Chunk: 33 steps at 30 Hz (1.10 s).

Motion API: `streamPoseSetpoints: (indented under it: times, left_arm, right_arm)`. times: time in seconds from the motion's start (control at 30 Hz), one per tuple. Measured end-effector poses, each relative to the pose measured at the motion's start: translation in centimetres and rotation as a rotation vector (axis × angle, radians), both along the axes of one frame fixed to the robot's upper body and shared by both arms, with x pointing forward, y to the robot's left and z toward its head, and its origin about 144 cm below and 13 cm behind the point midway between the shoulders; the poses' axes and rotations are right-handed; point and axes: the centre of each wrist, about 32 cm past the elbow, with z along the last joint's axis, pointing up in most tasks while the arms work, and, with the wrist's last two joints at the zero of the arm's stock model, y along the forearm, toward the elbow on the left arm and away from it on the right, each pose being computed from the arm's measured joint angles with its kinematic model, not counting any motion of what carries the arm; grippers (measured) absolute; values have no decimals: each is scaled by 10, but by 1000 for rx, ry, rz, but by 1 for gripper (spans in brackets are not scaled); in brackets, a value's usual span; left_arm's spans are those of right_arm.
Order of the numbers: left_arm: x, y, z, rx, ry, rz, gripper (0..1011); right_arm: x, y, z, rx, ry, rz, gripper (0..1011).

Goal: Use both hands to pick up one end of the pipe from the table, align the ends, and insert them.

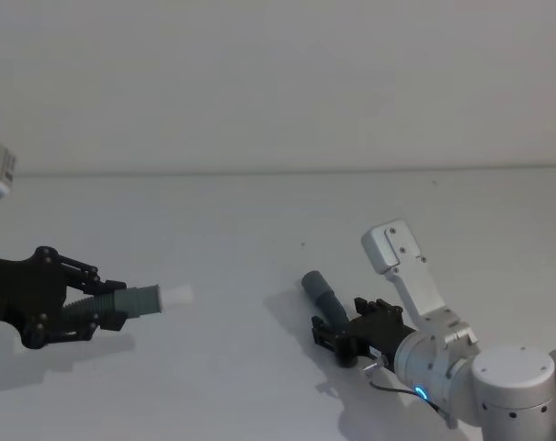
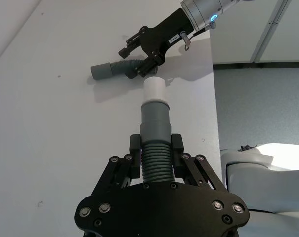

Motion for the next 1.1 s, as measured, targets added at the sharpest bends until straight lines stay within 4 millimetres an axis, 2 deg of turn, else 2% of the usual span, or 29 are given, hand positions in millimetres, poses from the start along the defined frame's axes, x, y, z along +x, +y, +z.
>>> streamPoseSetpoints:
  times: [0.1,0.13,0.2,0.33,0.6,0.77,1.1]
  left_arm:
    - [0,0,0,0,0,0,325]
    - [0,0,0,0,0,0,325]
    - [0,0,0,0,0,0,325]
    - [0,0,0,0,0,0,325]
    - [0,0,0,0,0,0,325]
    - [0,0,0,0,0,0,325]
    - [0,0,0,0,0,0,325]
  right_arm:
    - [0,0,0,1,0,-1,726]
    - [0,0,0,3,2,-2,663]
    - [0,0,0,5,4,-2,626]
    - [0,-1,-1,10,9,-3,466]
    - [0,-3,-2,16,11,6,244]
    - [1,-5,-3,18,5,15,194]
    - [4,-13,-4,27,-60,49,191]
